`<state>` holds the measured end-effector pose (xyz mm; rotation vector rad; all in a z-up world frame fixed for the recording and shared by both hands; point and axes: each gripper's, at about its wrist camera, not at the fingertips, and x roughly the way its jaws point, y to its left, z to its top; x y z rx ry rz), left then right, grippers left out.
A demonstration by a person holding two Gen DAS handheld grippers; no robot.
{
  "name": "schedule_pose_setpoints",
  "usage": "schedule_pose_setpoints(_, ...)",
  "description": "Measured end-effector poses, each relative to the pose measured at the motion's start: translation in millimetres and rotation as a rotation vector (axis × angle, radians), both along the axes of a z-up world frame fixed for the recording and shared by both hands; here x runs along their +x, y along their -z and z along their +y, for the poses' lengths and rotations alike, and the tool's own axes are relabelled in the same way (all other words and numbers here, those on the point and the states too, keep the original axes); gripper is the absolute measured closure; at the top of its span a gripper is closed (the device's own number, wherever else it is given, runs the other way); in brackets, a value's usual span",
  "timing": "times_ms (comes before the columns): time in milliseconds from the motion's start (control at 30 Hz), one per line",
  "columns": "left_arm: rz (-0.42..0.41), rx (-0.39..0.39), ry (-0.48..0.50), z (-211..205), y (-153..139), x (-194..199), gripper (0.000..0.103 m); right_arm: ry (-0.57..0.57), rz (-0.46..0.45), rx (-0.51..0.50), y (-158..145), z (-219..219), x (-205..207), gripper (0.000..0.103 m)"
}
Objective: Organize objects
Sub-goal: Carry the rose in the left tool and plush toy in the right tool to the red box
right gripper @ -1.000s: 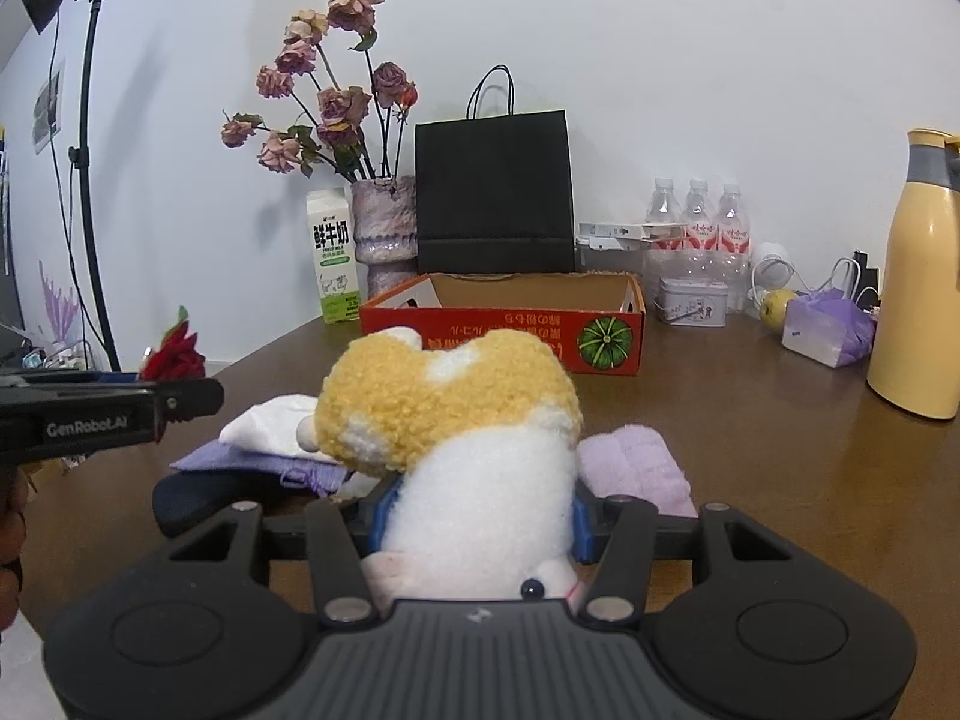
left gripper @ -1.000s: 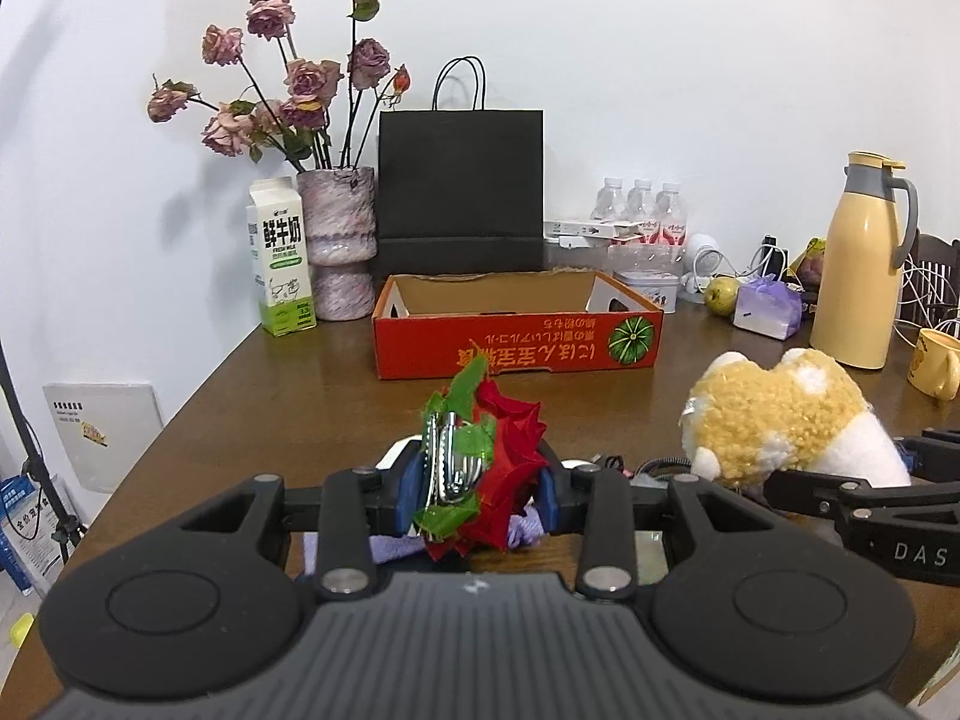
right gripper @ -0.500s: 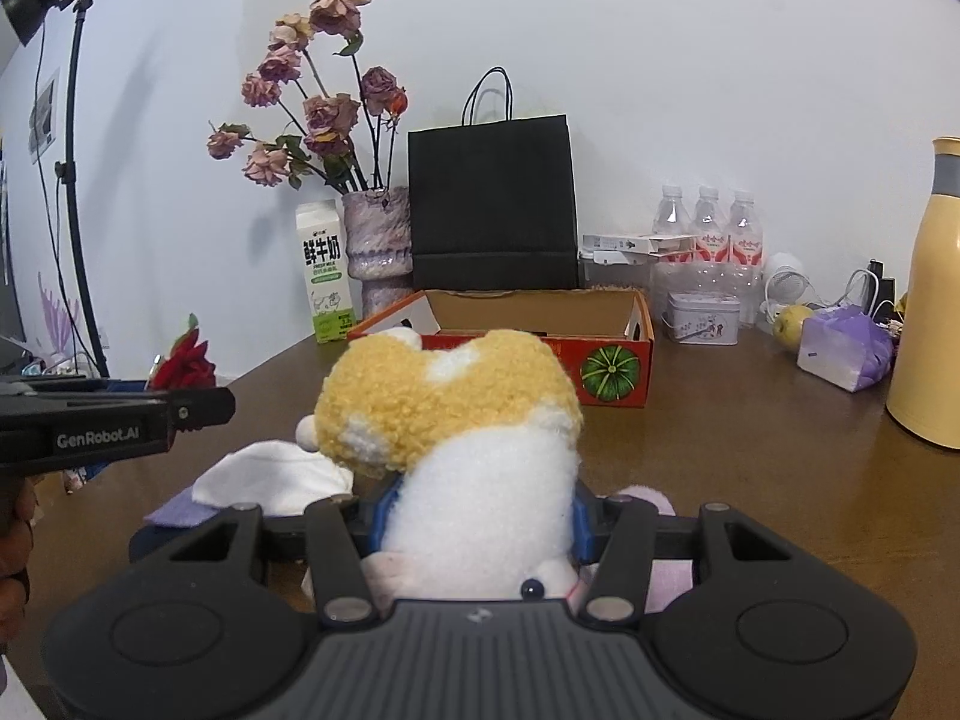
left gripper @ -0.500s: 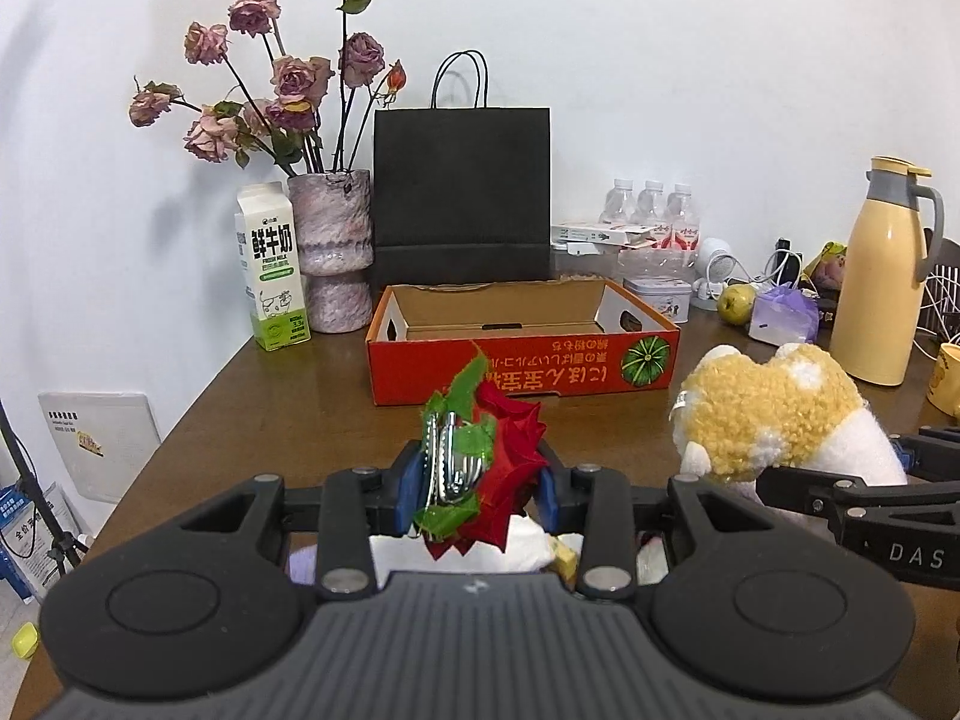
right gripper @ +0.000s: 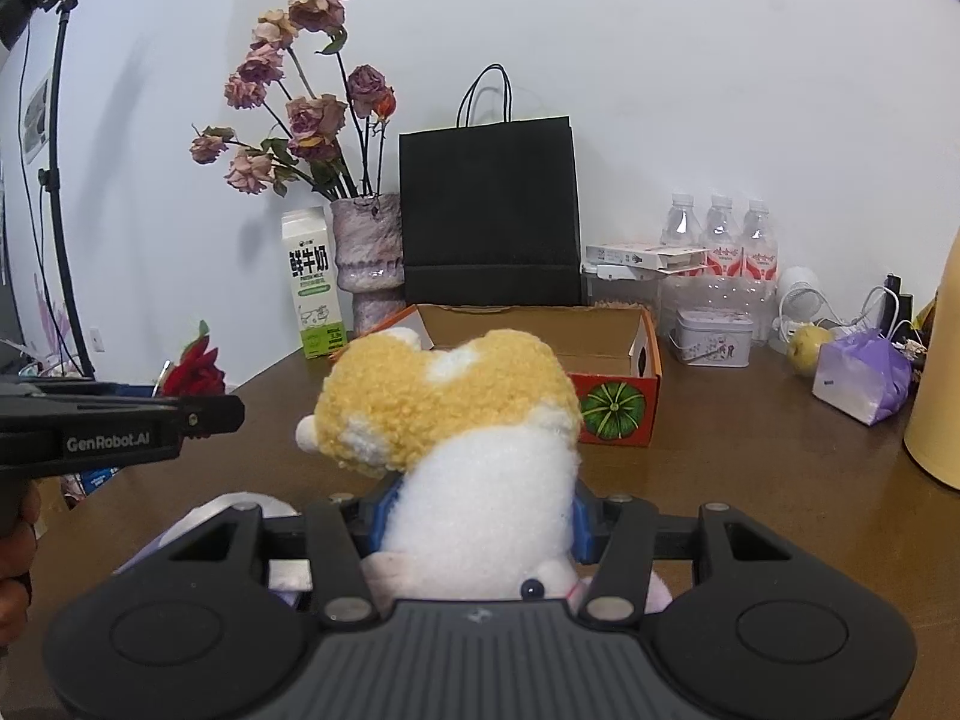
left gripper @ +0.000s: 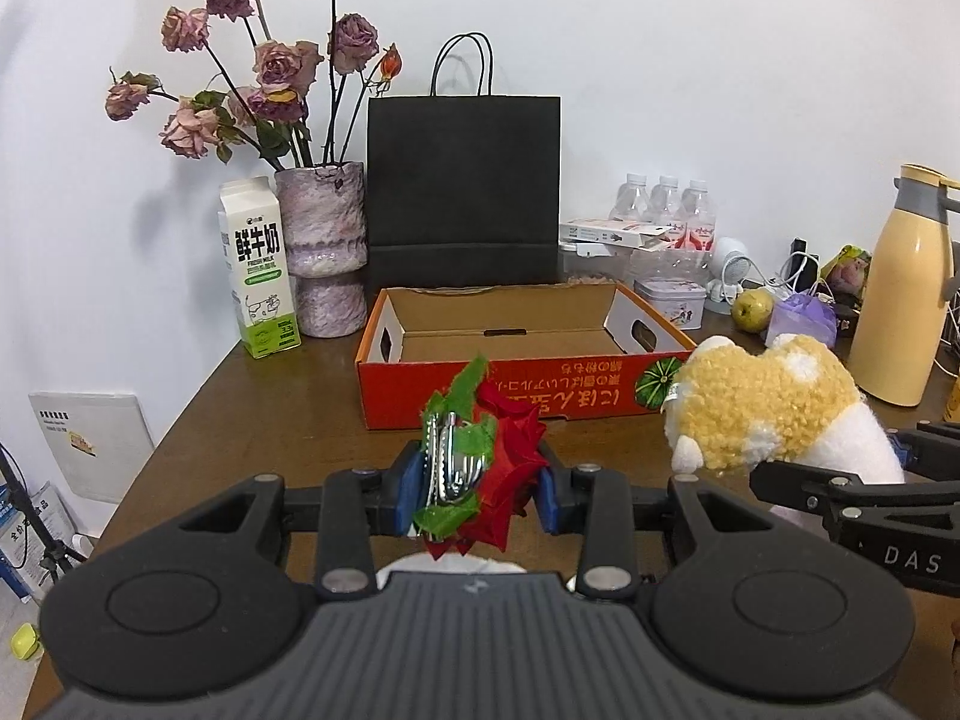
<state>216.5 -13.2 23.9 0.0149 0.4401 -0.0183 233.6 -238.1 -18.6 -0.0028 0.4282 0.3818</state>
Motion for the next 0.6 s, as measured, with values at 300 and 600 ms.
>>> schedule_pose_setpoints(300, 0.035, -0.009, -0.005, -0.7, -1.0, 35.6, 0.066, -0.002, 0.018, -0.015, -5.3, 3.1, 38.1, 0.052)
schedule_pose_setpoints(600, 0.072, -0.001, -0.005, -0.7, 1.3, 70.5, 0.066, -0.014, 0.046, -0.032, -3.6, 10.6, 73.7, 0.052)
